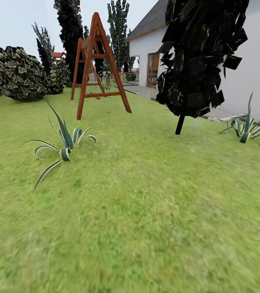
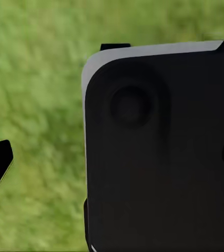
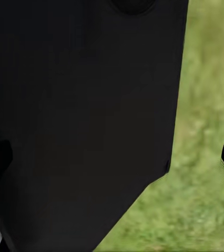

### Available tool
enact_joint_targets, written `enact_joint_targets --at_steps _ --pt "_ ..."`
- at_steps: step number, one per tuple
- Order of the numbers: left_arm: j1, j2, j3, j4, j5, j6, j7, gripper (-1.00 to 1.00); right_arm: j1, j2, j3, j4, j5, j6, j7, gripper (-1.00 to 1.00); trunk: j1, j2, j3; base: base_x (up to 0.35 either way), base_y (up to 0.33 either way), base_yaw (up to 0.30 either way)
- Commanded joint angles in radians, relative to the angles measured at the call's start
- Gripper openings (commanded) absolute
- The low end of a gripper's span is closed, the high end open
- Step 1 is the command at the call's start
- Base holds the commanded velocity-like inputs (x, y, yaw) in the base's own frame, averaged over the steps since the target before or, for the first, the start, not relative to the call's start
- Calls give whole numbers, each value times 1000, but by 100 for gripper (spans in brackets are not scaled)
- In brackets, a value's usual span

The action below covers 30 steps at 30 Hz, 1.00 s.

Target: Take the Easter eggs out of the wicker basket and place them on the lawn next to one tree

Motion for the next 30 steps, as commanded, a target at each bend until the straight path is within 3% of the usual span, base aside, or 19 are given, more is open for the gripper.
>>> enact_joint_targets --at_steps 1,17,30 --pt "-1 0 0 1 0 -4 0 100 0 0 -2 -1 0 -2 0 100 1 0 -1 336 -18 0" --pt "-1 0 0 5 -2 -26 0 100 0 0 -2 0 0 -3 0 100 1 0 -1 317 -112 0" --pt "-1 0 0 5 -2 -26 0 100 0 0 -3 0 0 -2 0 100 1 0 -7 326 -14 -80"
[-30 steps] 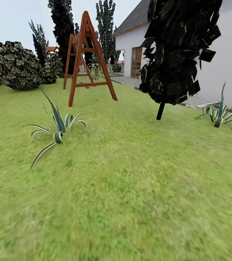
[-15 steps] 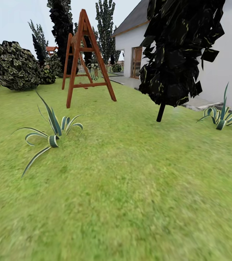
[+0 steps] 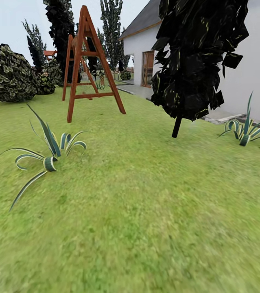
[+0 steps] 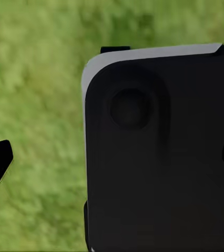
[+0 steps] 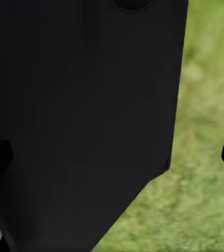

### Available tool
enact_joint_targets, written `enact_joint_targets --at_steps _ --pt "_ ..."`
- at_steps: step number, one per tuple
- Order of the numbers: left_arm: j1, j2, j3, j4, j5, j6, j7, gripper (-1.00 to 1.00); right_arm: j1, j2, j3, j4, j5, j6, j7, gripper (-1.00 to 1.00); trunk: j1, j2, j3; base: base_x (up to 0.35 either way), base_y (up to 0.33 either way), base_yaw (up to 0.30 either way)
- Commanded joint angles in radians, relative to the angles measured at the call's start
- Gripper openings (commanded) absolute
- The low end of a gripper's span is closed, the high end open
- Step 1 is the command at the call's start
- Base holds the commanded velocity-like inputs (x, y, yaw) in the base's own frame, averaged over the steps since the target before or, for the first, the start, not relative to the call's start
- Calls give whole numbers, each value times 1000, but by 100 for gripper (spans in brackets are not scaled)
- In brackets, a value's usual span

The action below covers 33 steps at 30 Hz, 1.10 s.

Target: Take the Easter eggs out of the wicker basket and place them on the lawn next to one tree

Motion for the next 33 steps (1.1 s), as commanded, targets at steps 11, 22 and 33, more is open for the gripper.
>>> enact_joint_targets --at_steps 11,22,33 --pt "0 0 0 1 -1 -3 0 100 0 0 -2 0 0 -3 0 100 1 0 -6 333 0 -124" --pt "0 0 3 -4 3 -6 0 100 0 0 -1 0 0 -3 0 100 1 0 -10 284 0 -64" --pt "5 -1 2 -2 0 -2 3 100 0 0 -1 -1 0 -3 0 100 1 0 -10 31 0 -2"
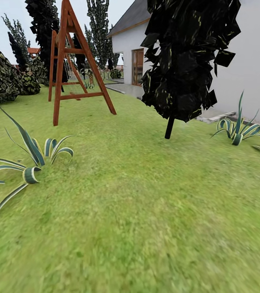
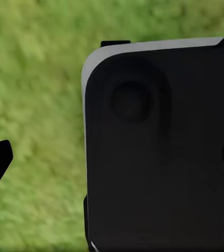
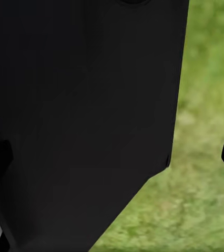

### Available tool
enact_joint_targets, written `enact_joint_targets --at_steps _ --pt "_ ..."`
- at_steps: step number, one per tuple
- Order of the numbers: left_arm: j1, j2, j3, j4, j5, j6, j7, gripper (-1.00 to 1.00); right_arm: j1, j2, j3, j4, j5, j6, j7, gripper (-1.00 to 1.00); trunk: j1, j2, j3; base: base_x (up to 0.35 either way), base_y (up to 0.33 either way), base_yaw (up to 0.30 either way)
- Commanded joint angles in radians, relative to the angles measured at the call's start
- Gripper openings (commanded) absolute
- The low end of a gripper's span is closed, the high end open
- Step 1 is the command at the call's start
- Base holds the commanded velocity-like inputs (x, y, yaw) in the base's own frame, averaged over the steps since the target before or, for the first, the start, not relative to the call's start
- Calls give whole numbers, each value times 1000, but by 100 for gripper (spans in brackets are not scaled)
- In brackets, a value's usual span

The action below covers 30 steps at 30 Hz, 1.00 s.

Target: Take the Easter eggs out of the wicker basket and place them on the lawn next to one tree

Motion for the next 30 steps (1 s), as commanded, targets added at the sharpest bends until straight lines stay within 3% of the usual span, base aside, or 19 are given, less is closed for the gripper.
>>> enact_joint_targets --at_steps 1,9,30 --pt "0 -1 0 1 -1 -3 0 100 0 0 -2 -1 0 -3 0 100 0 0 -1 3 0 0" --pt "2 -1 0 4 -1 6 -1 100 0 0 -2 -1 0 -3 0 100 0 0 -1 61 0 0" --pt "0 -3 2 6 -1 11 -5 100 0 0 -4 -2 -1 -3 -1 100 0 0 -3 318 0 -14"
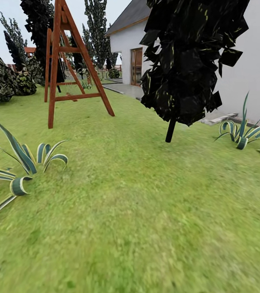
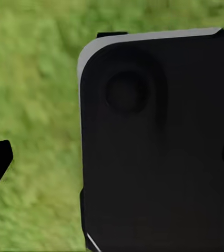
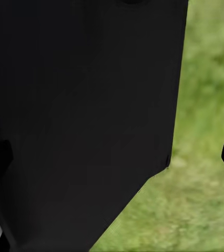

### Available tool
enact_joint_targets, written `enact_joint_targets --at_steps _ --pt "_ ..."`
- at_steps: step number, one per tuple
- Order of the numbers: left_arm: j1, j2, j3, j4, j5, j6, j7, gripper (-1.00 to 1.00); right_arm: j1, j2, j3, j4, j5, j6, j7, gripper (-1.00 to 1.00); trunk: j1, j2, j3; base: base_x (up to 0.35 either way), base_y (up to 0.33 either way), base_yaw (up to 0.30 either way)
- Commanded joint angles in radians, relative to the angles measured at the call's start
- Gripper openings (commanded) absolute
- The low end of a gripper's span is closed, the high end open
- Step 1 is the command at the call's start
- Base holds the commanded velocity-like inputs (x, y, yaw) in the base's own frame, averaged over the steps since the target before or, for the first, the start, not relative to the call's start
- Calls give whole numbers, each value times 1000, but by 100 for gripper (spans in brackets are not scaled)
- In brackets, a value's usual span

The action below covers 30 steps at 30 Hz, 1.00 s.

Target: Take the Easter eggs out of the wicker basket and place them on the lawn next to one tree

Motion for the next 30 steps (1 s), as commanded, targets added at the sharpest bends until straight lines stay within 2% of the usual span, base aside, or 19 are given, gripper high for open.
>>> enact_joint_targets --at_steps 1,9,13,20,30 --pt "0 0 1 1 0 -3 0 100 0 0 -2 0 0 -2 0 100 1 0 -2 333 0 -133" --pt "-2 3 5 -2 7 -6 1 100 0 3 1 -2 0 -2 1 100 1 0 -6 286 0 -87" --pt "-2 1 6 -2 7 -5 2 100 0 6 1 -2 2 -2 0 100 1 0 -6 75 0 -14" --pt "-2 2 -1 -5 4 -7 0 100 1 -6 -1 -6 9 -2 -7 100 1 0 -6 16 0 -3" --pt "-6 3 -5 -3 -1 -5 2 100 1 -5 -1 -5 6 -2 -8 100 -38 70 25 1 0 0"
